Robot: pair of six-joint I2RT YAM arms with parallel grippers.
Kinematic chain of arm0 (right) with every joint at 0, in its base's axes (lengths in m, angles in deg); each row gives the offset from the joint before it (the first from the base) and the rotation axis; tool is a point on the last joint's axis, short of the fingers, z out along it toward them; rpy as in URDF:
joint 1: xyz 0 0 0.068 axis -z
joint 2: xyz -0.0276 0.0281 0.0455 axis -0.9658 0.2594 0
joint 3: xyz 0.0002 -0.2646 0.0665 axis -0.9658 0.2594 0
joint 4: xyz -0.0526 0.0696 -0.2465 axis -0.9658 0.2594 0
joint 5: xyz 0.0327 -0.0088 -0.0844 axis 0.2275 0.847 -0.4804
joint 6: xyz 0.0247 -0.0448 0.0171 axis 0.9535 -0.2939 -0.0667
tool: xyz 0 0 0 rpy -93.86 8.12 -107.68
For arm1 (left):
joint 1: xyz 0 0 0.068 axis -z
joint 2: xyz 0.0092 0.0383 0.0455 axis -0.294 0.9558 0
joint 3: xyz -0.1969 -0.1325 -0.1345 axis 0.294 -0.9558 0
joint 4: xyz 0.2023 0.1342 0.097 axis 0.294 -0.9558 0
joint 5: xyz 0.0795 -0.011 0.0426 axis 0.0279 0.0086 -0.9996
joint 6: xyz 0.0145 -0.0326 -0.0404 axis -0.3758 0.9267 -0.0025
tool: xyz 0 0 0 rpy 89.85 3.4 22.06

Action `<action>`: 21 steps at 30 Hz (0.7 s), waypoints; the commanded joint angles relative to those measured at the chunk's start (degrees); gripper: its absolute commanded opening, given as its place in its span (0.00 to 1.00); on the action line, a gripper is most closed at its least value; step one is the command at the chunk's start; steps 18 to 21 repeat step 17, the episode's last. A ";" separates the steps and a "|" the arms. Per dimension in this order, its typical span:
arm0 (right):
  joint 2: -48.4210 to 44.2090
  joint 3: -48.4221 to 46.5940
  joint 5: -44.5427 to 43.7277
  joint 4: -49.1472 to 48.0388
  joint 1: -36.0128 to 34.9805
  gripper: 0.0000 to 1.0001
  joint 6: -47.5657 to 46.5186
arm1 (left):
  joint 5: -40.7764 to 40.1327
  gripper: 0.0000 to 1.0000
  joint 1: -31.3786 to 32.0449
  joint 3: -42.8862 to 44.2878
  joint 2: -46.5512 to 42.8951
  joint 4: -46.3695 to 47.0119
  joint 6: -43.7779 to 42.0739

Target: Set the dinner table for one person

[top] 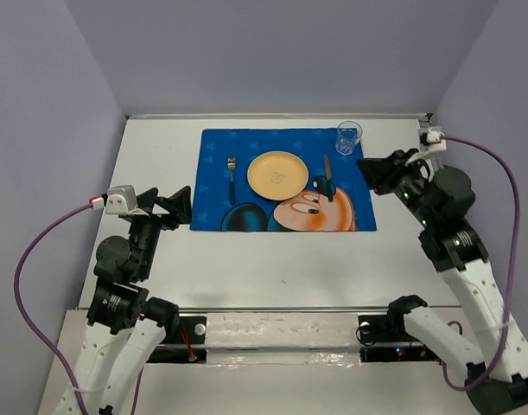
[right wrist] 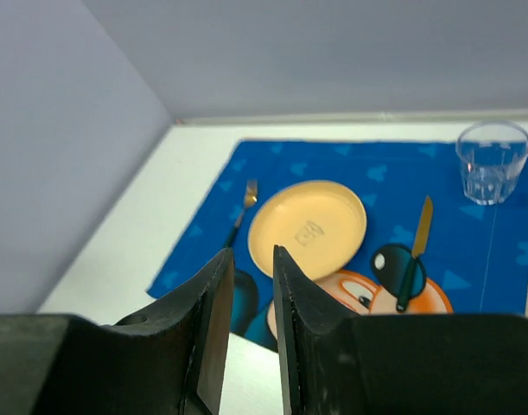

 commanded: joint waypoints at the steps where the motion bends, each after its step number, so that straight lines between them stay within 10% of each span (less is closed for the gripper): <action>1: -11.71 4.34 -3.00 -6.48 0.32 0.35 4.27 | 0.08 0.99 -0.39 2.49 -0.81 3.08 -0.57; 12: -28.94 14.52 -12.04 -6.56 0.32 0.94 5.14 | 6.31 0.99 -0.30 4.88 0.78 3.61 2.59; 21: -28.52 15.77 -11.54 -6.21 0.32 0.97 6.55 | 10.16 0.99 -0.30 3.37 3.15 3.08 4.62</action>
